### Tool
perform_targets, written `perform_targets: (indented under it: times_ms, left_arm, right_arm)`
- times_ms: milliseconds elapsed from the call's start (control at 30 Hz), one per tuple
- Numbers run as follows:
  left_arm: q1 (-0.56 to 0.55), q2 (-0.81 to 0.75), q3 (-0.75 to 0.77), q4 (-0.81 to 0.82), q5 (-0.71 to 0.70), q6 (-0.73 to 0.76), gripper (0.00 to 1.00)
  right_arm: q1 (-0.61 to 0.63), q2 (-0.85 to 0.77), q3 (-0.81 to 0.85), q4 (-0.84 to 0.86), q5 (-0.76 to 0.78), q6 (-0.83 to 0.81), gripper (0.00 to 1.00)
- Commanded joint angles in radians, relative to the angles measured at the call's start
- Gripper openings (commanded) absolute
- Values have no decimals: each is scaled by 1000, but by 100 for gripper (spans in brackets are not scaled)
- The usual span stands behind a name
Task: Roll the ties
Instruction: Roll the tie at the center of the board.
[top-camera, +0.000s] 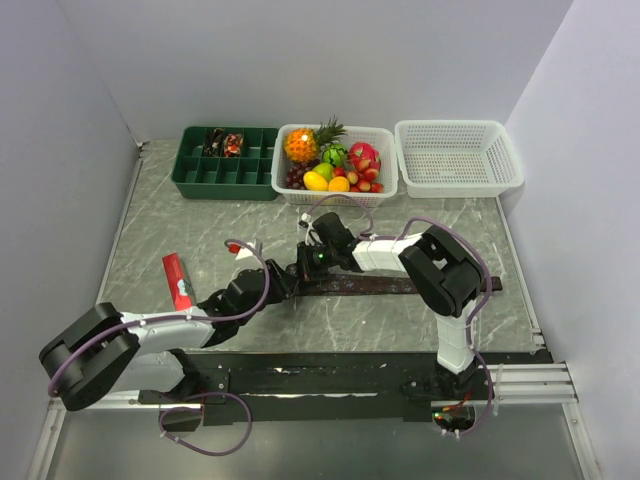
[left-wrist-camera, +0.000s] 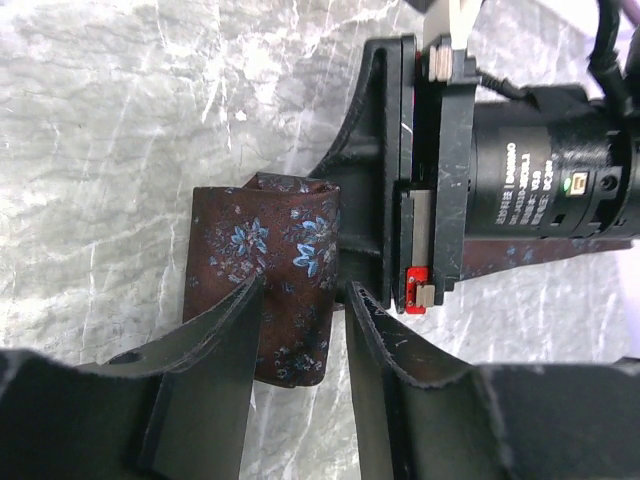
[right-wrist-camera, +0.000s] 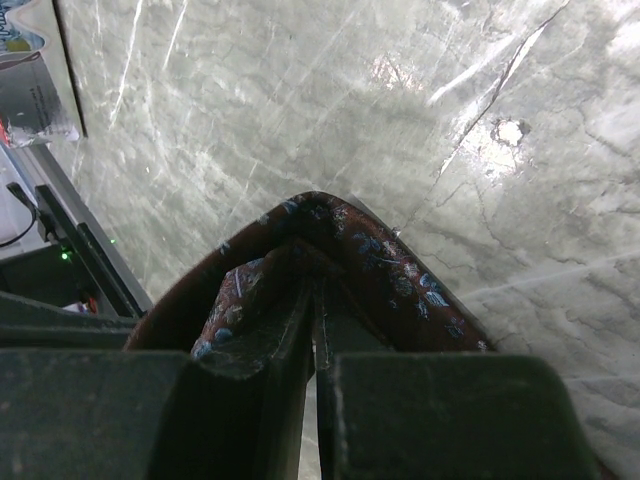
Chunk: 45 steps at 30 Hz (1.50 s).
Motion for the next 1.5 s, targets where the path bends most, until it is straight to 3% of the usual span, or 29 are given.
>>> perform_targets:
  times_ms: [0, 567, 833, 1000, 1200, 1467]
  left_arm:
    - [23, -28, 0, 74, 21, -41, 44]
    - [29, 38, 43, 110, 58, -41, 51]
    - [29, 80, 52, 164, 76, -58, 52]
    - [31, 136, 57, 227, 110, -67, 52]
    - [32, 204, 65, 290, 147, -78, 52]
    - [35, 245, 68, 330, 158, -79, 52]
  right_arm:
    - [10, -57, 45, -55, 36, -13, 13]
    - [-7, -197, 51, -236, 225, -99, 13]
    - [-76, -316, -41, -201, 196, -85, 13]
    - [-103, -341, -92, -112, 74, -74, 13]
    - [-106, -297, -146, 11, -77, -31, 13]
    - [-108, -200, -166, 74, -83, -8, 13]
